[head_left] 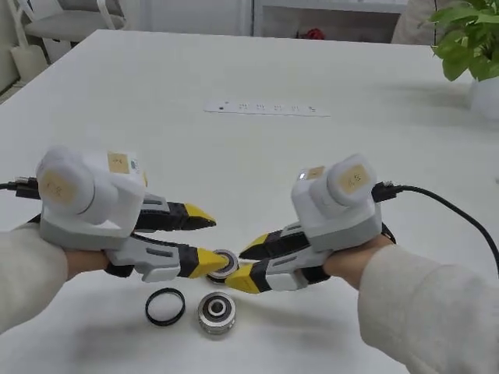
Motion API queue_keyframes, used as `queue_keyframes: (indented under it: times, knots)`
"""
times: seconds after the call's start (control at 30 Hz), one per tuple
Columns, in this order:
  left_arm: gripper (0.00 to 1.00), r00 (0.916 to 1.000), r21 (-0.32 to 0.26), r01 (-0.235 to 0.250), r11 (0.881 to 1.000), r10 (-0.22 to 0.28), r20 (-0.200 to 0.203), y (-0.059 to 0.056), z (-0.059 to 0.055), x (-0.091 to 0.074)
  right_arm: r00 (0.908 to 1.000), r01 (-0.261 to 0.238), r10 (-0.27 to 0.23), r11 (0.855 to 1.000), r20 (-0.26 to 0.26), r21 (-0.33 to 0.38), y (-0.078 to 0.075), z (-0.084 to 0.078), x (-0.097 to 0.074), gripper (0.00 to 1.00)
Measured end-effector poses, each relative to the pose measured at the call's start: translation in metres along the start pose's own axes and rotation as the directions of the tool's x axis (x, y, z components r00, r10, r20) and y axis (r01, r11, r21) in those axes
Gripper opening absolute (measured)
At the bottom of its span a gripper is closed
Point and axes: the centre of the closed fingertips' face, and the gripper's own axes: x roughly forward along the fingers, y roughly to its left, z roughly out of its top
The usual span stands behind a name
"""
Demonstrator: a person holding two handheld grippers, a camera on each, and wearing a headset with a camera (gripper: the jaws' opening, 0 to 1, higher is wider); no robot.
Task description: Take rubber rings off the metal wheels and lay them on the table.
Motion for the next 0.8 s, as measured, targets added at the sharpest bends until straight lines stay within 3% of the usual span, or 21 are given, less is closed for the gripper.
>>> queue_keyframes:
  times: [0.13,0.37,0.8]
  knots:
    - [0.31,1.0,-0.025,-0.005,1.0,0.005,-0.001,0.002,-0.007,0.002,1.0,0.006,-0.006,1.0,0.001,0.003,-0.001,-0.001,0.001,0.24]
    - [0.27,0.9999,-0.054,-0.002,0.999,0.003,0.016,0.001,-0.009,0.005,0.9999,0.011,-0.011,1.0,0.007,0.011,-0.003,-0.001,0.002,0.22]
    - [0.24,0.9998,-0.059,0.015,0.998,-0.014,0.015,-0.002,-0.016,0.008,0.9999,0.011,-0.011,1.0,0.013,-0.003,-0.003,-0.001,0.003,0.2]
